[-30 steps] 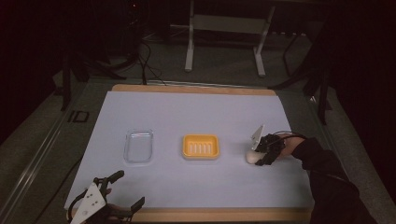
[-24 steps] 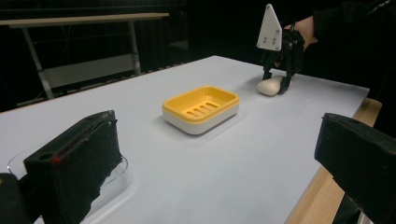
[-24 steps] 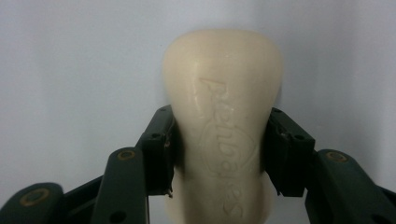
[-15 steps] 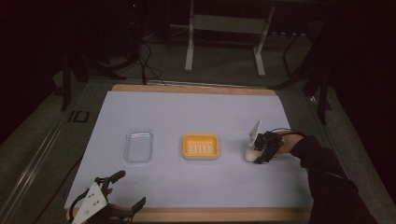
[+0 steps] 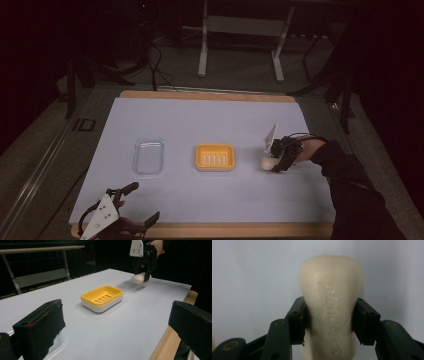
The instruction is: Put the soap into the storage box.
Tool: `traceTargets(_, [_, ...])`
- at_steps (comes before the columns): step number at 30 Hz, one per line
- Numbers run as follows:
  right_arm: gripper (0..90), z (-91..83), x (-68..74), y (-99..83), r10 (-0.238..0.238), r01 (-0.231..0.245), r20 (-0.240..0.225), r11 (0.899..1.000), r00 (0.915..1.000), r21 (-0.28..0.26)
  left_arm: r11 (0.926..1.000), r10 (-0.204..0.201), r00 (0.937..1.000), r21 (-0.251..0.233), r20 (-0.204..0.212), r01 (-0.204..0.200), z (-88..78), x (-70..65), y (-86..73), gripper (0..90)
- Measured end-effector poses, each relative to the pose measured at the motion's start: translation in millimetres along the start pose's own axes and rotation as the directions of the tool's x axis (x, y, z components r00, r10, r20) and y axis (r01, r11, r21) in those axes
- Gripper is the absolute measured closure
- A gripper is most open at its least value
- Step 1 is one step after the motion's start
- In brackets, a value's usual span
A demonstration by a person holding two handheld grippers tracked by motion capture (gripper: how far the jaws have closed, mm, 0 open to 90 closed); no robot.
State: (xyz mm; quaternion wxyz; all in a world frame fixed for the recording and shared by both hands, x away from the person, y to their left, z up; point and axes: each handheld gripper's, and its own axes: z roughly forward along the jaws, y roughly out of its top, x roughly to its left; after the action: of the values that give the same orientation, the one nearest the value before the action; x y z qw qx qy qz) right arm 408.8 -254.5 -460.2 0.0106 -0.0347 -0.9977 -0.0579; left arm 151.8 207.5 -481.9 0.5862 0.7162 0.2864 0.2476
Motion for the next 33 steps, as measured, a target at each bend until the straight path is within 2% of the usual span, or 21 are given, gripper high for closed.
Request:
traceTargets(5, [49.8, -10.0, 1.7, 8.3, -0.011, 0.011, 0.012, 1.0, 0.9999, 0.019, 1.0, 0.001, 0.9998, -0.004, 0.018, -0.001, 3.7, 0.2, 0.9, 0.4])
traceTargets(11, [49.8, -22.2, 4.6, 20.4, -0.002, 0.002, 0.02, 1.0, 0.9998, 0.013, 1.0, 0.008, 0.9992, -0.001, 0.04, -0.008, 9.1, 0.6, 2.2, 0.4])
traceTargets(15, [49.8, -27.1, 7.8, 29.2, -0.016, 0.016, 0.019, 1.0, 0.9997, 0.014, 0.9999, 0.011, 0.9986, 0.002, 0.051, -0.011, 13.1, 1.3, 3.1, 0.4])
traceTargets(25, [49.8, -34.5, 10.5, 54.2, -0.042, 0.041, 0.038, 0.999, 0.9984, 0.006, 0.9999, 0.01, 0.9971, 0.002, 0.076, -0.01, 19.5, 1.9, 4.0, 0.4])
traceTargets(33, [49.8, -32.3, 10.7, 75.9, -0.06, 0.06, 0.028, 0.998, 0.9978, 0.005, 0.9999, 0.013, 0.9972, 0.0, 0.074, -0.013, 18.2, 1.8, 4.3, 0.4])
